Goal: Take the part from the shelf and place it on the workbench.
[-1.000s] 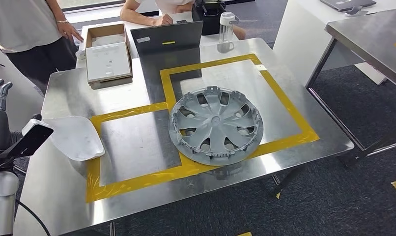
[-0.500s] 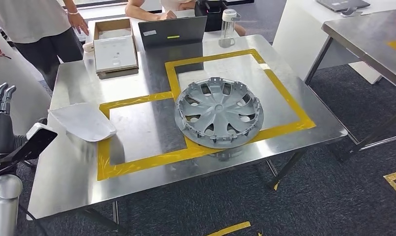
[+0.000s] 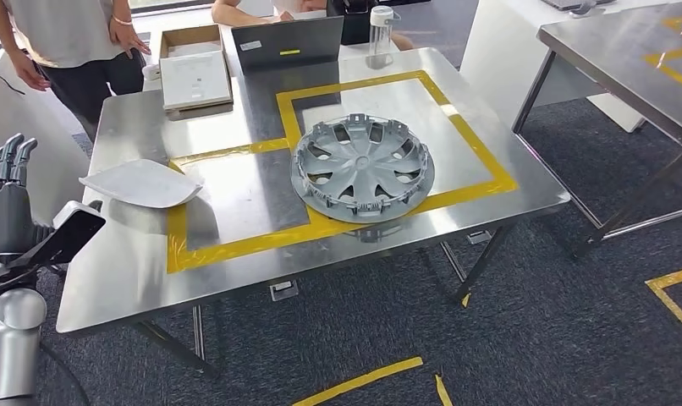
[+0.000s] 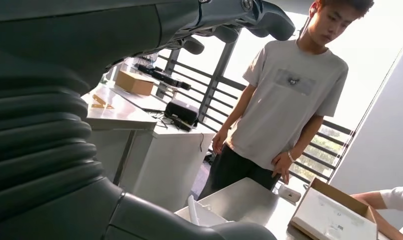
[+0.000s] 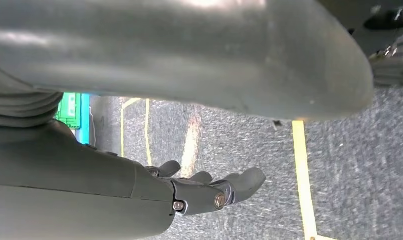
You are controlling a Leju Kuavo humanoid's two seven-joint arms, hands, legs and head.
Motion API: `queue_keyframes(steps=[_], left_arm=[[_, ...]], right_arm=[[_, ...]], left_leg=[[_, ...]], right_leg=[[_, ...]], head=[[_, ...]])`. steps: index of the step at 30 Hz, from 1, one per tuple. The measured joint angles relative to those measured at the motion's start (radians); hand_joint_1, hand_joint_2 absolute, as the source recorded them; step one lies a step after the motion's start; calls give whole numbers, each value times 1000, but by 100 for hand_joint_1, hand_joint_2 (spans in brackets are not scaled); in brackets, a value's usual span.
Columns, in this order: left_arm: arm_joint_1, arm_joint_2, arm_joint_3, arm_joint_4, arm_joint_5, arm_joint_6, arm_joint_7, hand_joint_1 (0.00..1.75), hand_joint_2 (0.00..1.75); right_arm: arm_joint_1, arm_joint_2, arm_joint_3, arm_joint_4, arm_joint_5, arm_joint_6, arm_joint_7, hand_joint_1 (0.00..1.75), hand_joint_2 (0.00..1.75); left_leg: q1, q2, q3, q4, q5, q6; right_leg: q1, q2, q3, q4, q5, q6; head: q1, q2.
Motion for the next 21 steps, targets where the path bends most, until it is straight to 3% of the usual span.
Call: queue_keyframes(steps=[2,4,5,6,7,8,10,11,12,14,15,16,19,20,21], left_arm=[[-2,0,0,5,-1,0,1,0,175],[-2,0,-1,11,-2,-1,3,0,175],[-2,0,-2,14,-2,-1,4,0,175],[-1,0,-2,17,-2,-1,4,0,175],[0,0,-2,20,-2,-1,4,0,175],[-1,0,-2,22,-1,-1,2,0,175],[-8,3,-3,28,1,-1,-3,0,175],[-12,5,-4,32,3,-1,-6,0,175],[-16,7,-4,36,5,0,-9,0,175],[-20,9,-6,45,7,0,-13,0,175],[-23,8,-7,50,8,0,-14,0,175],[-25,7,-8,54,9,1,-15,0,175],[-27,6,-11,62,8,3,-15,0,175],[-27,5,-12,65,8,3,-15,0,175],[-27,5,-13,68,8,3,-15,0,175]], right_arm=[[0,0,0,0,1,1,0,0,0],[2,0,0,0,2,2,0,0,0],[3,0,0,0,3,4,0,0,0],[4,0,0,0,4,4,0,0,0],[4,0,0,0,6,5,0,0,0],[4,0,0,0,7,5,0,0,0],[3,0,0,0,11,6,0,0,0],[3,0,1,0,11,6,0,0,0],[3,0,1,0,12,6,0,0,0],[3,0,1,0,13,6,0,0,0],[4,0,1,0,13,5,-1,0,0],[4,0,1,0,13,5,-2,0,0],[5,0,2,0,12,5,-3,0,0],[5,0,2,0,12,5,-3,0,0],[4,0,2,0,12,5,-3,0,0]], left_leg=[[1,-4,-22,65,-86,-10],[1,-5,-43,188,-181,-20],[1,-5,-44,239,-196,-23],[1,-5,-33,265,-186,-24],[1,-5,-5,255,-162,-25],[1,-6,40,213,-139,-24],[-1,-9,150,76,-142,-16],[-3,-10,185,22,-157,-9],[-7,-11,201,-7,-170,-1],[-9,-9,190,-14,-161,19],[-8,-7,181,-14,-152,29],[-6,-4,171,-15,-140,38],[-5,-2,129,-14,-101,50],[-5,-2,112,-12,-88,49],[-5,-2,94,-10,-76,47]], right_leg=[[-5,-2,-25,-6,30,-11],[-5,-3,-54,-6,56,-15],[-4,-3,-69,-5,68,-14],[-4,-3,-84,-4,81,-13],[-4,-3,-100,-2,92,-11],[-5,-3,-115,1,103,-9],[-3,-2,-137,8,121,0],[-1,-2,-142,11,130,5],[-1,-2,-144,11,138,11],[-2,-1,-147,10,151,24],[-4,0,-153,18,140,31],[-5,1,-164,41,109,37],[-9,2,-211,209,-38,51],[-10,2,-219,265,-61,54],[-11,2,-214,296,-59,55]], head=[[-3,0],[-4,0],[-4,0],[-4,0],[-4,0],[-4,0],[-4,0],[-3,0],[-4,0],[-5,0],[-6,0],[-5,0],[-4,0],[-4,0],[-4,0]])
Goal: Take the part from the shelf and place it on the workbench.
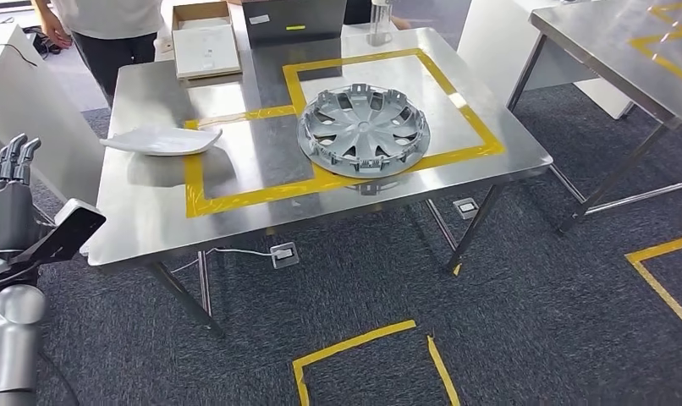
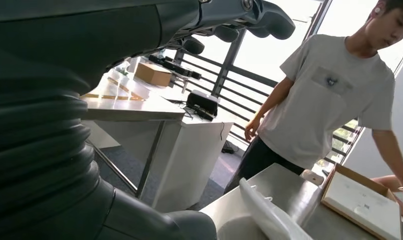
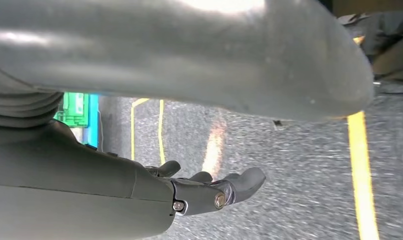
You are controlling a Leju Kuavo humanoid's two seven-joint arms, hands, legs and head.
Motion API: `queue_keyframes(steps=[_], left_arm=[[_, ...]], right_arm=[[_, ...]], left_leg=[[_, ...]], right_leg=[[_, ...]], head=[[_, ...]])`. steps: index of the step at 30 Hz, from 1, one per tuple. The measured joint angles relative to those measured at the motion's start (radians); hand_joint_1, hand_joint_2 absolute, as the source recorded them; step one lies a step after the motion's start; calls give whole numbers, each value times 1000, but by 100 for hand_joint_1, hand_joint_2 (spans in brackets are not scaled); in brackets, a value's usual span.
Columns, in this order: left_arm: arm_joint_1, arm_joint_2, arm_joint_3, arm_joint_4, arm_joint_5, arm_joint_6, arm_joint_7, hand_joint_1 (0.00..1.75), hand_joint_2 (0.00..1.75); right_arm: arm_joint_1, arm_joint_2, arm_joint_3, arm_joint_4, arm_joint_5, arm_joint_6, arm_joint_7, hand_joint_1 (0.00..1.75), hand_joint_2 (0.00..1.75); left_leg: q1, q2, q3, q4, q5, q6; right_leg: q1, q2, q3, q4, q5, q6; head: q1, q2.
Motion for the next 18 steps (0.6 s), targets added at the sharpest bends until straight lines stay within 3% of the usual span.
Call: queue_keyframes(steps=[1,3,5,6,9,11,13,14,15,16,18], left_arm=[[0,0,-1,2,0,0,0,0,175],[0,-1,-4,5,0,0,0,0,175],[-2,-1,-4,6,0,0,0,0,175],[-3,-1,-5,6,0,0,0,0,175],[-6,-2,-6,7,0,0,0,0,175],[-7,-1,-6,9,0,0,0,0,175],[-6,-1,-6,11,-1,1,2,0,175],[-4,-1,-6,11,-1,1,2,0,175],[-2,-2,-7,12,-2,1,3,0,175],[1,-2,-7,12,-2,1,4,0,175],[2,-2,-7,10,-2,2,5,0,175]], right_arm=[[0,0,0,0,0,0,0,0,0],[-2,-1,0,0,0,0,0,0,0],[-3,-2,0,0,-1,0,0,0,0],[-4,-2,0,0,-1,0,0,0,0],[-4,-2,0,0,-2,0,0,0,0],[-4,-2,0,0,-3,1,0,0,0],[-4,-2,0,0,-3,1,0,0,0],[-3,-2,0,0,-3,2,0,0,0],[-2,-2,0,0,-3,2,0,0,0],[-1,-2,0,0,-3,2,0,0,0],[-1,-2,0,0,-3,2,0,0,0]], left_leg=[[0,0,-17,4,11,-3],[1,1,-46,12,28,-10],[0,2,-61,19,44,-21],[-1,3,-64,19,52,-28],[3,3,-69,14,62,-48],[5,0,-90,63,-3,-57],[5,-2,-118,175,-102,-64],[5,-2,-125,232,-128,-67],[5,-3,-122,269,-131,-68],[5,-3,-103,274,-114,-68],[4,-4,-18,186,-72,-62]], right_leg=[[-1,0,22,-3,21,0],[-2,0,113,-108,58,-5],[2,0,196,-233,50,-18],[5,0,213,-266,41,-25],[7,-1,201,-280,60,-50],[3,-4,181,-288,87,-65],[5,-5,154,-288,111,-70],[6,-5,139,-287,123,-71],[6,-6,124,-286,135,-70],[7,-6,108,-285,148,-69],[7,-5,78,-280,171,-65]], head=[[0,0],[0,0],[0,0],[0,0],[4,0],[2,0],[0,0],[0,0],[0,0],[0,0],[0,0]])
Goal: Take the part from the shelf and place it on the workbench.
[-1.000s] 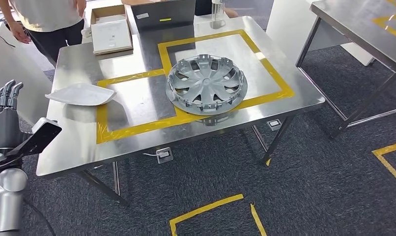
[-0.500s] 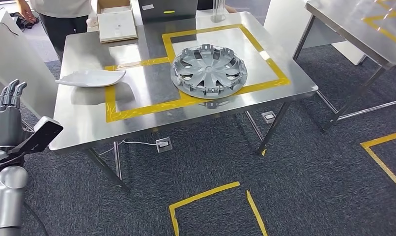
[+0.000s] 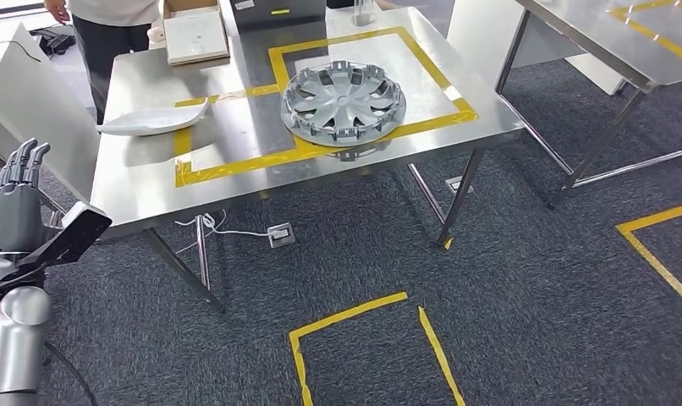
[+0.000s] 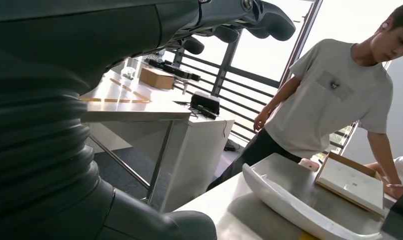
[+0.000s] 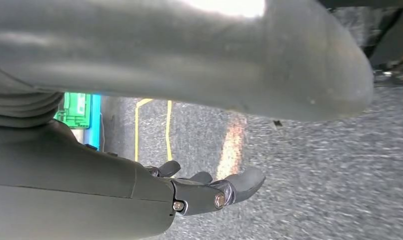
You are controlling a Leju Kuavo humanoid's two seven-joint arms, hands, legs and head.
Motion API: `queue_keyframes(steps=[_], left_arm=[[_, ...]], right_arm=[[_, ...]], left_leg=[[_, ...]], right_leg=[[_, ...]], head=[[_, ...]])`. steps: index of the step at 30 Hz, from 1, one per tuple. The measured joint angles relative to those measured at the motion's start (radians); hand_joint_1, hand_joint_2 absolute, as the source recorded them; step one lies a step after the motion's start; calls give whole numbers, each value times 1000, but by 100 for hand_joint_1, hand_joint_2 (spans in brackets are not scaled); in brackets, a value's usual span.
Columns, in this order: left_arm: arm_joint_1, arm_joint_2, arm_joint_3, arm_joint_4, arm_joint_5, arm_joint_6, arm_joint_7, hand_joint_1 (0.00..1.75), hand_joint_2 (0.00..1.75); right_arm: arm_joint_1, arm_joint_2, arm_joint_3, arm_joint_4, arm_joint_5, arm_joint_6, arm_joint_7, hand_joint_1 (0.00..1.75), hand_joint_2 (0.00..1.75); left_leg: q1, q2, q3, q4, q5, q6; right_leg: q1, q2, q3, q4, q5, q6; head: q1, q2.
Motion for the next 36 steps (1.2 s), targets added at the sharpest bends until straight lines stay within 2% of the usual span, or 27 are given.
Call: queue_keyframes(steps=[2,3,6,7,9,10,11,12,13,14,15,17,19,21,22,23,24,26,27,28,29,30,31,32,33,34,36], left_arm=[[0,0,0,-5,0,2,2,0,175],[1,0,-1,-7,0,4,2,0,175],[4,-2,-2,-9,0,7,4,0,175],[5,-4,-2,-10,0,7,4,0,175],[5,-8,-4,-11,0,7,4,0,175],[5,-10,-5,-12,0,7,4,0,175],[6,-12,-6,-12,0,7,4,0,175],[6,-14,-7,-12,0,7,4,0,175],[7,-15,-7,-12,-1,7,4,0,175],[8,-17,-7,-12,-1,7,4,0,175],[8,-18,-8,-12,-2,7,4,0,175],[6,-19,-8,-12,-5,7,4,0,175],[2,-20,-10,-13,-7,8,4,0,175],[1,-21,-13,-11,-8,8,4,0,175],[0,-21,-14,-9,-8,7,4,0,175],[-1,-21,-15,-7,-9,7,4,0,175],[-2,-21,-15,-4,-9,7,4,0,175],[-4,-21,-17,1,-10,7,4,0,175],[-4,-22,-18,3,-10,7,4,0,175],[-3,-22,-20,5,-10,7,4,0,131],[-3,-23,-21,7,-11,7,4,0,87],[-4,-23,-22,8,-10,8,4,0,87],[-6,-23,-23,8,-10,11,4,0,87],[-7,-24,-23,7,-10,17,2,0,131],[-8,-25,-23,7,-9,24,1,0,175],[-9,-26,-24,7,-9,30,-1,0,175],[-10,-28,-24,7,-9,38,0,0,175]], right_arm=[[0,0,0,0,0,0,0,0,0],[0,0,0,0,0,0,0,0,0],[2,0,0,0,-1,0,-1,0,0],[3,0,0,0,-1,0,-2,0,0],[4,0,0,0,-4,0,-2,0,0],[4,0,0,0,-5,0,-2,0,0],[4,0,0,0,-6,0,-1,0,0],[4,0,0,0,-7,0,-1,0,0],[4,0,0,0,-7,-1,-1,0,0],[4,0,0,0,-8,-1,-1,0,0],[3,0,0,0,-8,-1,0,0,0],[1,0,0,0,-7,-1,0,0,0],[0,0,0,0,-7,-2,-1,0,0],[1,0,0,0,-7,-2,-2,0,0],[1,0,0,0,-7,-2,-2,0,0],[1,0,0,0,-7,-2,-1,0,0],[0,0,0,0,-7,-2,-1,0,0],[1,0,0,0,-7,-2,0,0,0],[2,0,0,0,-7,-2,0,0,0],[2,0,0,0,-7,-2,0,0,0],[3,0,0,0,-7,-3,0,0,0],[3,0,0,0,-7,-3,0,0,0],[3,0,0,0,-7,-4,0,0,0],[3,0,0,0,-7,-4,0,0,0],[3,0,0,0,-8,-4,0,0,44],[3,0,0,0,-8,-3,0,0,87],[4,0,0,0,-9,-2,0,0,175]], left_leg=[[-5,-2,95,-133,-9,10],[-8,-3,118,-173,-22,16],[-11,-2,109,-190,-10,40],[-10,0,100,-192,2,49],[-7,4,76,-194,28,62],[-7,3,60,-193,41,64],[-7,3,44,-191,54,64],[-7,3,26,-189,67,63],[-7,3,7,-186,79,61],[-6,4,-10,-182,89,58],[-6,4,-26,-177,99,54],[-7,5,-47,-170,115,44],[-8,6,-53,-170,130,31],[-5,6,-56,-175,144,18],[-3,4,-61,-170,132,12],[-3,3,-71,-149,103,8],[-2,1,-84,-108,55,4],[-1,0,-107,11,-40,-3],[-1,0,-109,62,-60,-6],[-1,0,-100,86,-55,-6],[-1,0,-74,77,-34,-5],[-1,0,-31,33,-9,-3],[-2,0,21,-34,-1,0],[-4,-1,70,-100,-3,6],[-7,-1,101,-151,-12,12],[-10,-2,114,-178,-24,20],[-13,-3,109,-186,-22,33]], right_leg=[[2,1,-17,4,18,9],[2,1,-19,4,27,15],[0,2,-23,-1,44,36],[-2,3,-31,13,23,43],[-6,5,-60,97,-71,56],[-7,5,-78,162,-124,61],[-8,5,-91,225,-159,65],[-9,5,-93,270,-169,68],[-9,5,-80,286,-158,69],[-10,5,-48,266,-134,68],[-10,5,0,214,-113,67],[-7,6,99,81,-116,55],[-1,6,134,13,-136,37],[-1,5,123,3,-122,18],[-2,3,116,0,-109,10],[-4,2,106,-4,-96,3],[-5,0,94,-6,-82,-2],[-4,-1,67,-6,-58,-5],[-3,-1,53,-5,-46,-5],[-3,-1,39,-4,-35,-4],[-3,-1,24,-3,-25,-3],[-3,-1,10,-1,-15,0],[-2,-1,-1,2,-7,3],[-1,-1,-10,4,0,8],[-1,-1,-14,6,7,14],[-1,-1,-15,6,13,20],[-1,-1,-14,2,24,31]], head=[[1,0],[0,0],[-2,0],[-2,0],[-1,0],[-1,0],[-1,0],[-1,0],[-1,0],[-1,0],[-1,0],[-2,0],[0,0],[2,0],[1,0],[0,0],[-1,0],[-3,0],[-3,0],[-3,0],[-3,0],[-3,0],[-3,0],[-2,0],[-2,0],[-3,0],[-5,0]])
